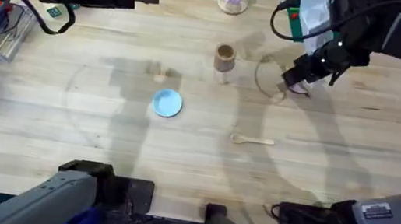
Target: Pick up a utensil and set it on the pink plate, then put the other utensil in the container.
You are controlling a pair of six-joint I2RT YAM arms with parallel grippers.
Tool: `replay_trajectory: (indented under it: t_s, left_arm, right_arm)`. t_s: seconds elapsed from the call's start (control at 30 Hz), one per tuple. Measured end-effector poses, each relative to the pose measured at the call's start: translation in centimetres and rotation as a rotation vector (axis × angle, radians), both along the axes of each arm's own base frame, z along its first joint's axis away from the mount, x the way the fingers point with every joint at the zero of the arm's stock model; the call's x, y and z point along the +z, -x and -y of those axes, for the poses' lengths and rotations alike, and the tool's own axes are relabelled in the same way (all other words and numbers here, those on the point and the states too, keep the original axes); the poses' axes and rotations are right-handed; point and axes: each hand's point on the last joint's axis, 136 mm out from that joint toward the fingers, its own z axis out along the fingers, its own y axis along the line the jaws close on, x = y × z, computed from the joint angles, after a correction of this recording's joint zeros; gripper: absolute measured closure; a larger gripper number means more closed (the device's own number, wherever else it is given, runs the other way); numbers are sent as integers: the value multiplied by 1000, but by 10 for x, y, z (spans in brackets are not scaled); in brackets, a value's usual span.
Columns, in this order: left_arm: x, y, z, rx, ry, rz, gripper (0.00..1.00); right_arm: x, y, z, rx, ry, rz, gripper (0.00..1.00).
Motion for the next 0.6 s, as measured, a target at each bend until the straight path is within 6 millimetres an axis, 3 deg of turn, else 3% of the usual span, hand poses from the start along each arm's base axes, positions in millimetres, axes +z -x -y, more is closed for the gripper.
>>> replay_trajectory:
  t_s: [0.07, 0.1, 0.6]
  left_arm:
    - [0, 0, 0, 0, 0, 0, 8]
    - [0, 0, 0, 0, 0, 0, 8]
    - [0, 0, 0, 0, 0, 0, 8]
  right_arm:
    - [0, 0, 0, 0, -2, 1, 124]
    - [0, 0, 0, 4, -1, 2, 35]
    - [0, 0, 0, 4, -1, 2, 5]
